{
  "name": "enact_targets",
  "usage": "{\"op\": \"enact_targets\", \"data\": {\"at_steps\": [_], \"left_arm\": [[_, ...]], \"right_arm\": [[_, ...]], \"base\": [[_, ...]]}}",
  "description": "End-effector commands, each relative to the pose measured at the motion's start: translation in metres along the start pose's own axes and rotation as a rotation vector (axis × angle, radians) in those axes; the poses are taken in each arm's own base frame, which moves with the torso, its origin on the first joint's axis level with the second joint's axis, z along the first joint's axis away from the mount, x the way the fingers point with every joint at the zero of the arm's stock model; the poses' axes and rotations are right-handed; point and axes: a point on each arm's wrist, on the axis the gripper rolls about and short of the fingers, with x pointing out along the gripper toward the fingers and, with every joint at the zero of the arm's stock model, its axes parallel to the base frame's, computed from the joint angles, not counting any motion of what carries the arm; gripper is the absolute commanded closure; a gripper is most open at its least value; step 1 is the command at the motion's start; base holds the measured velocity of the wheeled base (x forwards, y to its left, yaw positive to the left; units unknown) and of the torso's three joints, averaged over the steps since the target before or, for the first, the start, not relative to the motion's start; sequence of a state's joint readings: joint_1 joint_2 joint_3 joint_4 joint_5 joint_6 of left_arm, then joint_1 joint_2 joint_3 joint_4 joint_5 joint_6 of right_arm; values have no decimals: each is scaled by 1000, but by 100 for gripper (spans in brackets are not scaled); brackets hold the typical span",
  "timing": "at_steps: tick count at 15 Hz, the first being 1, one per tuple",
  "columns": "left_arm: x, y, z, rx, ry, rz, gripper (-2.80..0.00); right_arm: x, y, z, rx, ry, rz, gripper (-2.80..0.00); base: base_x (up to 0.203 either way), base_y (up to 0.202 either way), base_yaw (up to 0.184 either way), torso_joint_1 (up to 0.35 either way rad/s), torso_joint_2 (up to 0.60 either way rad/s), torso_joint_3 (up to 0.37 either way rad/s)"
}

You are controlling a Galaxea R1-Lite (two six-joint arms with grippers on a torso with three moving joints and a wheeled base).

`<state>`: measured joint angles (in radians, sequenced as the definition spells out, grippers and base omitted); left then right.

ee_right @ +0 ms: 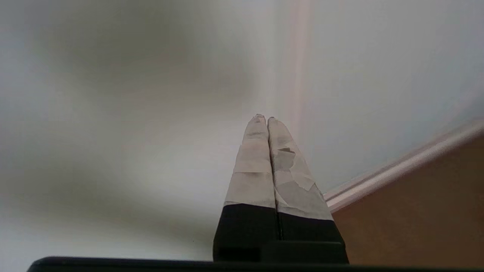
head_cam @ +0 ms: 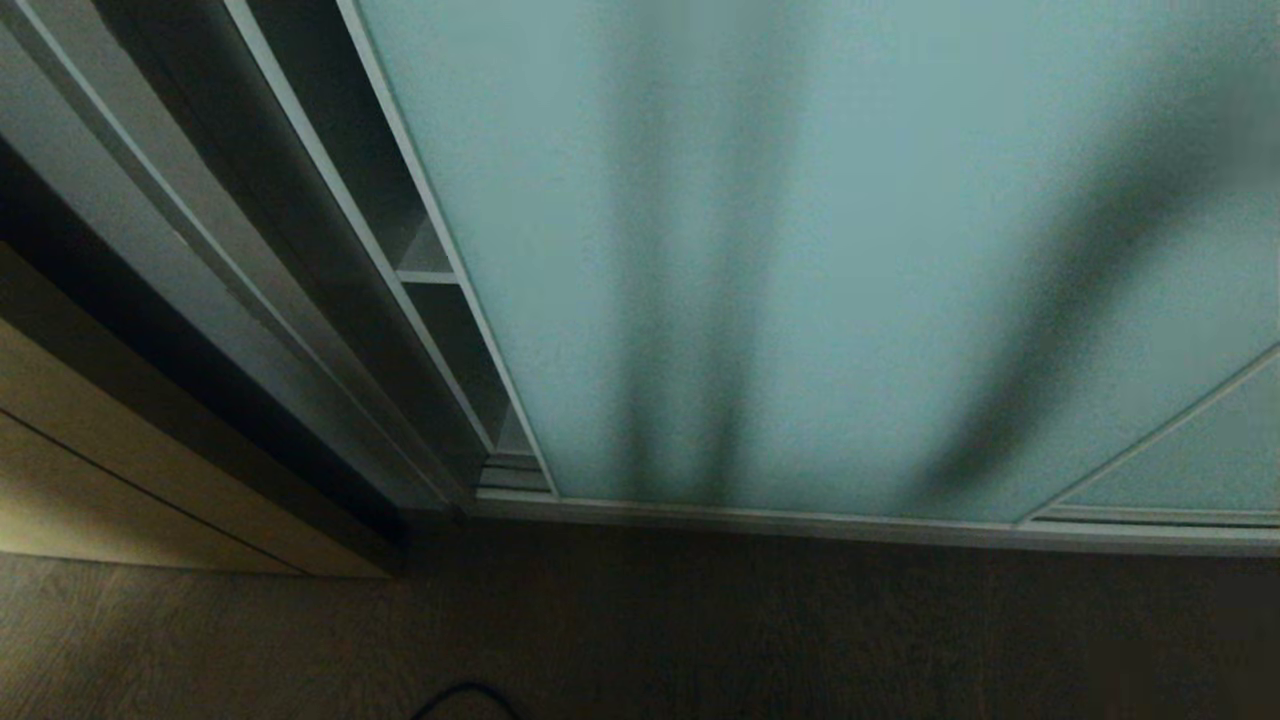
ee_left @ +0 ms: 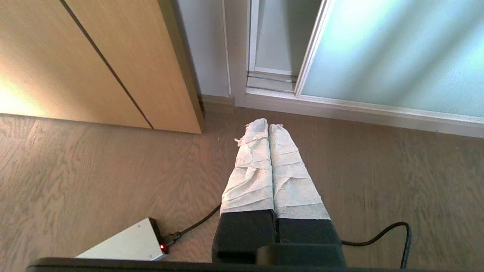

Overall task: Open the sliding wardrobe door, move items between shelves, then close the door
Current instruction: Close the door

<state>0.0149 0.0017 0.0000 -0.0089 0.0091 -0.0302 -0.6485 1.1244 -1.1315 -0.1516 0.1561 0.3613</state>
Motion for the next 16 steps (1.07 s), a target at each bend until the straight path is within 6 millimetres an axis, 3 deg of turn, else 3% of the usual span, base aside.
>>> {"op": "enact_targets", "data": {"at_steps": [1,5,8,11,16], "left_arm": [[0,0,0,0,3,1,0],[0,0,0,0,1,1,0],[0,0,0,0,1,1,0],[0,0,0,0,1,1,0],[0,0,0,0,3,1,0]], "right_arm": [[18,-19,-4,-3,7,-88,0],[36,-58,13,-43,-99,-235,0],[52,-62,14,10,-44,-96,0],[72,-65,23,258,49,143,0],[93,-90,43,367,-11,197,0]], "base": [[0,0,0,0,0,0],[0,0,0,0,0,0],[0,0,0,0,0,0],[0,0,0,0,0,0],[0,0,0,0,0,0]]}}
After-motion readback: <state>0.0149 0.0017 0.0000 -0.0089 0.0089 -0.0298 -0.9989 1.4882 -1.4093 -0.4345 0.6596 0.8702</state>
